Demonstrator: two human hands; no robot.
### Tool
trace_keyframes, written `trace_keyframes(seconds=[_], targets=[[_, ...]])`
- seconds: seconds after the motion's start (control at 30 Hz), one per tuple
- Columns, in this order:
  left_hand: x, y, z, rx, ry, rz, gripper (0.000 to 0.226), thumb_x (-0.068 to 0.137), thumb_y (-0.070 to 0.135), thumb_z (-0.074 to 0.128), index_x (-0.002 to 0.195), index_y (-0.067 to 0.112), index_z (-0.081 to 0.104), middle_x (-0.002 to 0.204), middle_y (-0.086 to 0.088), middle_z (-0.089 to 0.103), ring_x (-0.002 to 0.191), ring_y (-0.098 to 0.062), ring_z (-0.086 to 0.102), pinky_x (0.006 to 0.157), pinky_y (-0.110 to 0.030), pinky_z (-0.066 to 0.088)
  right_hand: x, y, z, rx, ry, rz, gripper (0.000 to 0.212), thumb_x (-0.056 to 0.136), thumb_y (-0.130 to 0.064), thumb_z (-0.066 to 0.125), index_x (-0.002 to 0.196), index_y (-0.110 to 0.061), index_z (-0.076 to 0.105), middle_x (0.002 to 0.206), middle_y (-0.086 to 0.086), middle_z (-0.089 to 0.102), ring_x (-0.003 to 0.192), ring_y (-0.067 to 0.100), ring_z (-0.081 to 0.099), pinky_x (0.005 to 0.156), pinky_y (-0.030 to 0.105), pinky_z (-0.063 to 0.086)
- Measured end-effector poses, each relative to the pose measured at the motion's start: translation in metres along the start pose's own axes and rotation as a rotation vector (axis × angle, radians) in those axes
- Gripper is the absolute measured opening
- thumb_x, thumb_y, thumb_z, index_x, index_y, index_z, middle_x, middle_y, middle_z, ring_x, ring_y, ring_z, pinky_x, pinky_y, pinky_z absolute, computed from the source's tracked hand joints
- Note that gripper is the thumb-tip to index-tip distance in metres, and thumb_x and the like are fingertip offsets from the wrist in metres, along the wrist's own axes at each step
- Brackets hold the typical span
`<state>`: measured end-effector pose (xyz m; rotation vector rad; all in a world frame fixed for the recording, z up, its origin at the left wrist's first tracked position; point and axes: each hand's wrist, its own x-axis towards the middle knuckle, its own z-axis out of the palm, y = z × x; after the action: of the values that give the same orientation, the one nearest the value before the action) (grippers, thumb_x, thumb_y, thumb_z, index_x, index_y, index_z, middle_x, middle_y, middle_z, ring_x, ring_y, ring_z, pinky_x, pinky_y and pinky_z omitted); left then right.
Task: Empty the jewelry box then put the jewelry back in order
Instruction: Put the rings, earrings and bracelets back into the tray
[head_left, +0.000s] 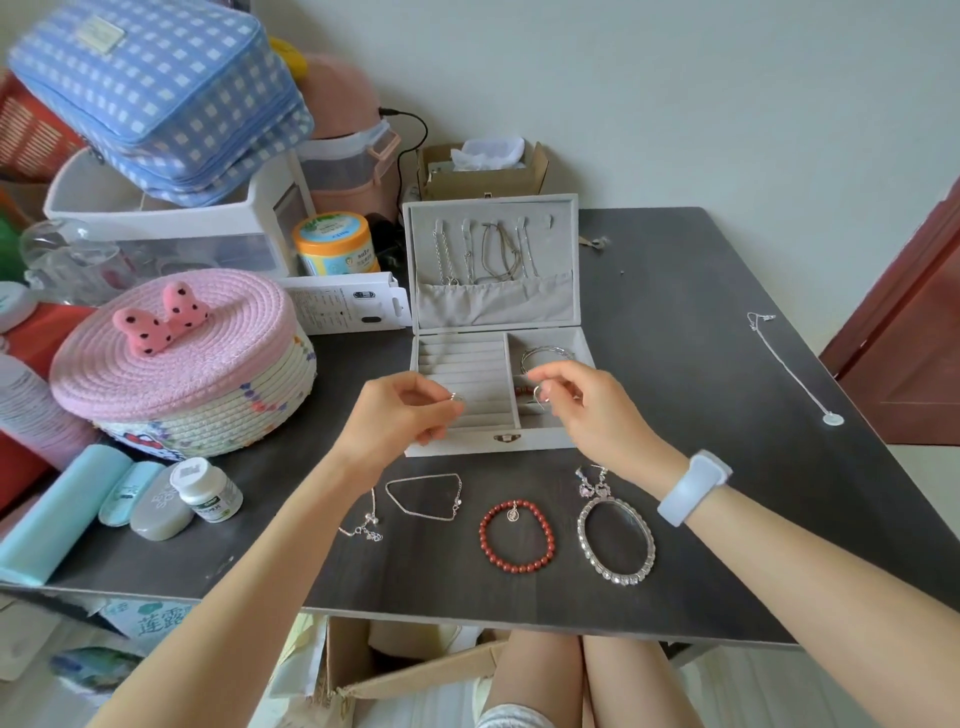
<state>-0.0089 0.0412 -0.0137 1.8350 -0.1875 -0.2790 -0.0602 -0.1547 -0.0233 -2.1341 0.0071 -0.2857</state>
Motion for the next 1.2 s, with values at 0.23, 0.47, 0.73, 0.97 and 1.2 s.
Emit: trace_keyframes(seconds=[0.23, 0.47, 0.73, 0.97, 1.2], targets=[[0.05, 0.005, -0.006, 0.45, 0.202, 0.183, 0.016, 0.073, 0.026, 0.076, 0.074, 0.016, 0.064, 0.071, 0.005, 0.062, 0.069, -0.008, 0.055, 0.063, -0.019, 0.042, 0.037, 0.008, 0.015, 0.054, 0.09, 0.067, 0.02, 0.089, -0.005, 0.049, 0.099, -0.007, 0.066, 0.074, -0.018, 0.055, 0.071, 0.003, 0.054, 0.072, 0.015, 0.042], [0.095, 0.004, 0.002, 0.844, 0.216, 0.24, 0.016, 0.079, 0.031, 0.069, 0.087, 0.017, 0.068, 0.092, -0.004, 0.055, 0.083, -0.021, 0.053, 0.068, -0.029, 0.039, 0.049, 0.021, 0.023, 0.093, 0.148, 0.086, 0.02, 0.089, -0.007, 0.049, 0.097, -0.012, 0.066, 0.077, -0.015, 0.058, 0.071, 0.0, 0.056, 0.068, 0.01, 0.041], [0.108, -0.003, 0.004, 1.213, 0.249, 0.386, 0.024, 0.085, 0.034, 0.062, 0.102, 0.019, 0.068, 0.109, -0.007, 0.059, 0.108, -0.025, 0.048, 0.09, -0.035, 0.03, 0.049, 0.026, 0.022, 0.147, 0.18, 0.093, 0.02, 0.088, -0.004, 0.049, 0.096, -0.01, 0.066, 0.084, -0.005, 0.062, 0.072, 0.002, 0.057, 0.067, 0.003, 0.043], [0.102, -0.006, 0.001, 1.394, 0.229, 0.553, 0.009, 0.075, 0.021, 0.073, 0.078, 0.012, 0.075, 0.079, -0.012, 0.064, 0.079, -0.033, 0.057, 0.071, -0.041, 0.041, 0.048, 0.025, 0.022, 0.138, 0.189, 0.1, 0.02, 0.088, -0.004, 0.049, 0.097, -0.008, 0.066, 0.086, -0.001, 0.062, 0.071, 0.003, 0.057, 0.066, 0.002, 0.043], [0.097, -0.016, -0.001, 1.242, 0.276, 0.615, 0.01, 0.062, 0.015, 0.084, 0.065, 0.017, 0.075, 0.066, -0.009, 0.063, 0.06, -0.031, 0.058, 0.06, -0.038, 0.044, 0.048, 0.025, 0.024, 0.087, 0.17, 0.112, 0.019, 0.088, -0.006, 0.049, 0.095, -0.012, 0.066, 0.083, -0.005, 0.062, 0.076, 0.012, 0.06, 0.073, 0.015, 0.044]])
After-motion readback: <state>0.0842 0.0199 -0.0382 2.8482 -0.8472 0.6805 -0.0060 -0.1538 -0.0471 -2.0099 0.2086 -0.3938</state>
